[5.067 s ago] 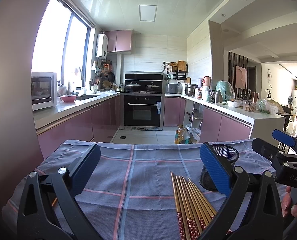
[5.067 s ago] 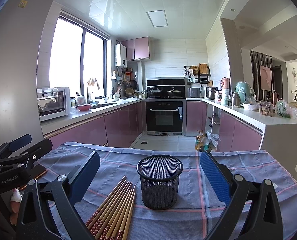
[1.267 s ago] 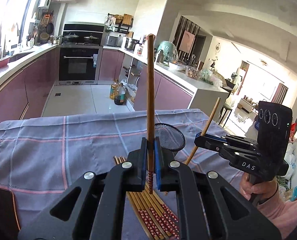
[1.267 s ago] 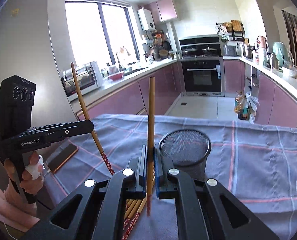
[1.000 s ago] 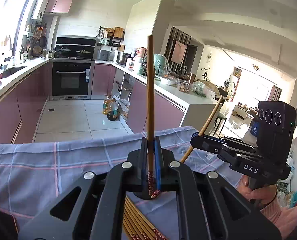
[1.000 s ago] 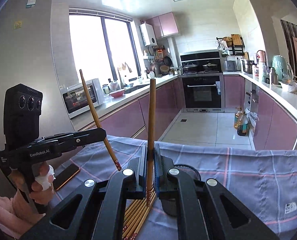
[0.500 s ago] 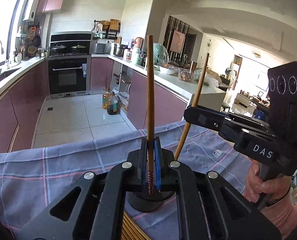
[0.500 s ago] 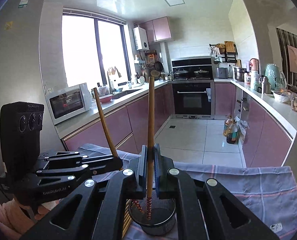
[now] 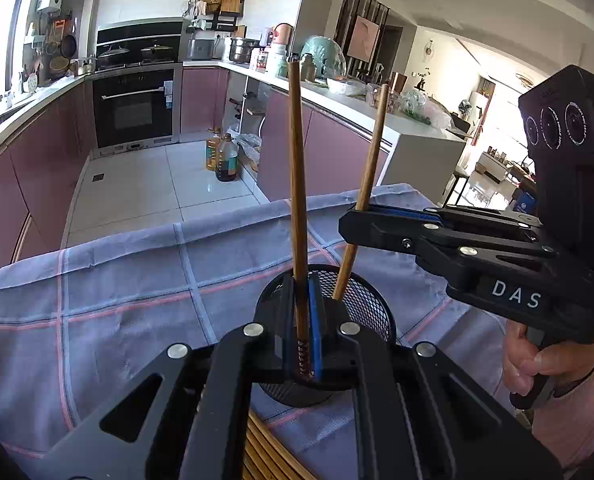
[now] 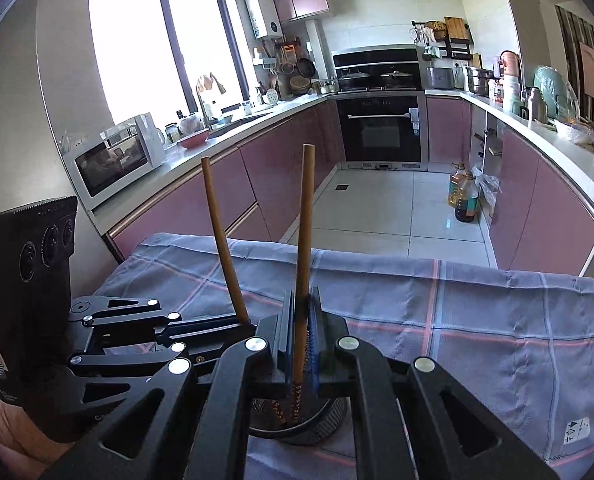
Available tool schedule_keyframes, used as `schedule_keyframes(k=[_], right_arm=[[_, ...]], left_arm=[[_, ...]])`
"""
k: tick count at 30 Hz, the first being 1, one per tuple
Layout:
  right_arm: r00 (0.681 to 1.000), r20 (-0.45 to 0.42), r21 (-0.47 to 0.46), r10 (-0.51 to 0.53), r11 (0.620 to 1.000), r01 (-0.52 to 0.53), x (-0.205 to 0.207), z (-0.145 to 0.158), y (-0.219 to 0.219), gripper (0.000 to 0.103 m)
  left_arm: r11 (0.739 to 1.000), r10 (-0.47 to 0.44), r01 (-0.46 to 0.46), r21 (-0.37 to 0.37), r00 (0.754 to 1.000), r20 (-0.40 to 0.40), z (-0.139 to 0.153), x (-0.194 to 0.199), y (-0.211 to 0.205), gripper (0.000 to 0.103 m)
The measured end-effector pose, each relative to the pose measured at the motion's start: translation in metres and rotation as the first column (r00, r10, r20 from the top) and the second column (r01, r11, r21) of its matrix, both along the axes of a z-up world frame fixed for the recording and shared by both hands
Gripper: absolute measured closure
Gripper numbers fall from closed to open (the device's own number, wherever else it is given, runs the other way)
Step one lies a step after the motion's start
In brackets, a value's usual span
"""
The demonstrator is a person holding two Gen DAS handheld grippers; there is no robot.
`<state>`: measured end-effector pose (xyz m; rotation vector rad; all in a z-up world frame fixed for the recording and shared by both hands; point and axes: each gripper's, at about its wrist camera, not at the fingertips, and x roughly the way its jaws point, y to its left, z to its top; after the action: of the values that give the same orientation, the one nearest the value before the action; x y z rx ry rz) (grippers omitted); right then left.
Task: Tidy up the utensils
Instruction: 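Lift the chopstick upright and lower it into the black mesh holder, then open the right gripper to release the chopstick and withdraw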
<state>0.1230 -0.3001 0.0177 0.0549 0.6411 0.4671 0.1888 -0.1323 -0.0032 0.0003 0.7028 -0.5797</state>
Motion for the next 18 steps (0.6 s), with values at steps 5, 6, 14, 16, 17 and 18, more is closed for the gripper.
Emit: schedule_keyframes(k=[5, 6, 14, 16, 17, 18], right_arm=[[1.000, -0.010, -0.006, -0.013, 1.000, 0.013, 0.010, -0.002, 0.008, 0.095], [1.000, -0.011, -0.008, -0.016, 1.000, 0.016, 0.012, -0.003, 0.009, 0.095], [0.999, -0.013, -0.026, -0.033, 0.999, 0.033, 0.020, -0.008, 0.015, 0.094], [0.999, -0.001, -0.034, -0.048, 0.998, 0.048, 0.016, -0.007, 0.015, 0.087], [0.998, 0.010, -0.040, -0.057, 0.998, 0.057, 0.014, -0.005, 0.014, 0.084], [0.997, 0.026, -0.044, -0.067, 0.997, 0.068, 0.009, -0.003, 0.012, 0.077]], left_arm=[[1.000, 0.016, -0.016, 0.010, 1.000, -0.005, -0.004, 0.012, 0.001, 0.095], [1.000, 0.021, -0.020, 0.007, 1.000, -0.010, -0.005, 0.013, 0.001, 0.094], [0.999, 0.050, -0.050, -0.013, 0.999, 0.003, -0.006, 0.009, 0.015, 0.086], [0.998, 0.066, -0.066, -0.025, 0.998, 0.016, -0.003, 0.004, 0.023, 0.081], [0.997, 0.073, -0.073, -0.030, 0.997, 0.025, -0.001, 0.001, 0.027, 0.079], [0.996, 0.081, -0.080, -0.033, 0.996, 0.036, 0.000, -0.002, 0.032, 0.076]])
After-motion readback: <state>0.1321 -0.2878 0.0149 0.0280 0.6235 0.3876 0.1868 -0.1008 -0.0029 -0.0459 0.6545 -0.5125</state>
